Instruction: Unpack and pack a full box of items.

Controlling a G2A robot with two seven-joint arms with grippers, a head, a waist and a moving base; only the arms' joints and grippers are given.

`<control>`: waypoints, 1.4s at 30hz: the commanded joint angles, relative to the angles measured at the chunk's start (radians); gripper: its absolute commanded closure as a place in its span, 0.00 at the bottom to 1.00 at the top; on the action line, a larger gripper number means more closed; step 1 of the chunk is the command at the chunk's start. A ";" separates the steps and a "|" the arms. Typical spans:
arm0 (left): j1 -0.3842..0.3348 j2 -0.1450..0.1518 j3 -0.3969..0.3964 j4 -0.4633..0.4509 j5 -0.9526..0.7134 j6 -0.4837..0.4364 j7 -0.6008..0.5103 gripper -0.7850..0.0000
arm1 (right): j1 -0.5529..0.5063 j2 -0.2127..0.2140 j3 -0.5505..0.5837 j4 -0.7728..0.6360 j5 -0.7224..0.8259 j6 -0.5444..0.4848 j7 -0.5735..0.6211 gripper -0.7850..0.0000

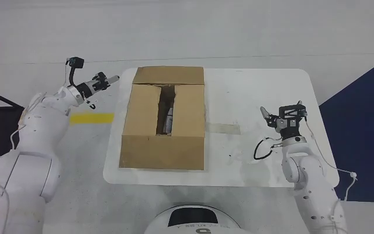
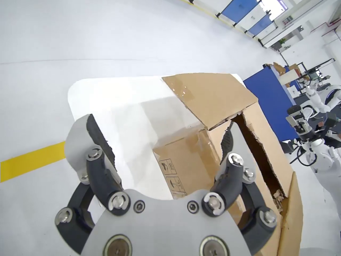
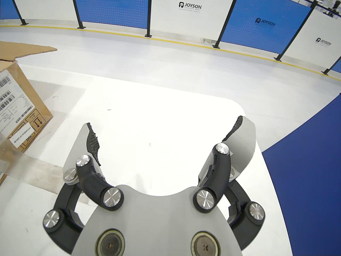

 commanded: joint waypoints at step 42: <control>0.189 0.088 -0.084 -0.208 -0.042 0.000 0.072 0.00 | 0.710 -0.141 -0.661 0.408 0.952 -0.372 0.424 0.00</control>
